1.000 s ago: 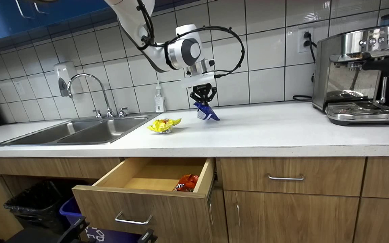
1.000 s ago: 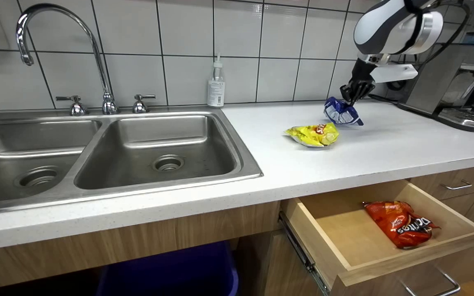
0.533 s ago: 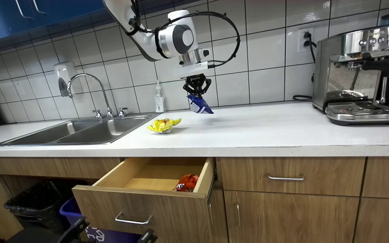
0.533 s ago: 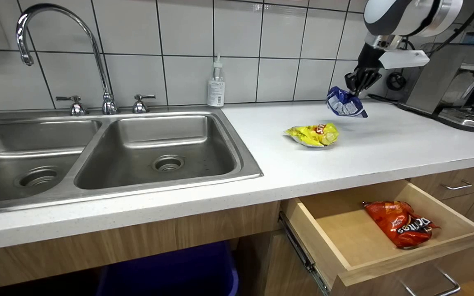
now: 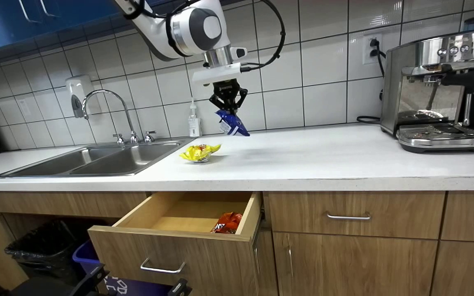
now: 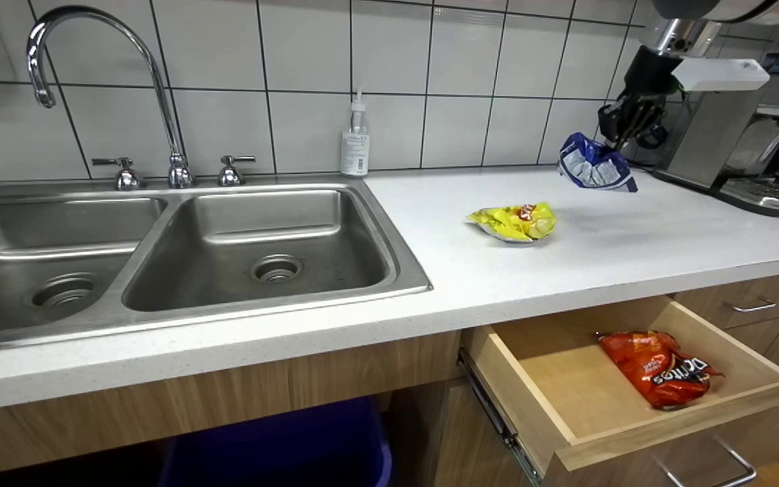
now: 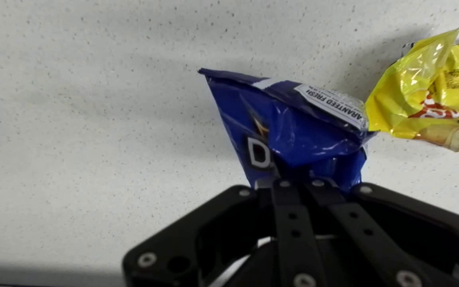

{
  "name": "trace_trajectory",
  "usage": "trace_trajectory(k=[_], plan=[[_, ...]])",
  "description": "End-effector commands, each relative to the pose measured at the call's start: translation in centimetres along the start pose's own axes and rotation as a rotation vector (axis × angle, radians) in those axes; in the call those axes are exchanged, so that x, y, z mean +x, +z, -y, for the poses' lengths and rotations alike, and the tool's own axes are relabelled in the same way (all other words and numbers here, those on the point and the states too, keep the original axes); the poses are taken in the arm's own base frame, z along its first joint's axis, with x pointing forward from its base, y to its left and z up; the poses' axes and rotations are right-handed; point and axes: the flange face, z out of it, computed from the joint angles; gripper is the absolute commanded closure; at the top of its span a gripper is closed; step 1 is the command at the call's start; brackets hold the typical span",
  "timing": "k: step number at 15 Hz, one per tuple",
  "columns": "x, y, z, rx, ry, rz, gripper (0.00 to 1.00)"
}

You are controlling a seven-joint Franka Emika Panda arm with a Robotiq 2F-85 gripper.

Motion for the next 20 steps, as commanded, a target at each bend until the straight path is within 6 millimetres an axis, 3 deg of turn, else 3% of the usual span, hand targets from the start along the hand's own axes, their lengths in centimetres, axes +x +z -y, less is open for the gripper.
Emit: trace_trajectory(k=[1,7,8,15,20], plan=[[-3.0,-2.5,0.9,0.017,0.007,-0.015,1.0],[-4.9,-3.8,1.4,0.023,0.023,-0.011,1.0],[-6.3,-2.3,1.7,0.028,0.018,-0.026,1.0],[-11.3,0.8,2.8,0.045,0.042,0.01,1.0],[-13.0,0.1,3.5,0.046,0.019,0.002,1.0]])
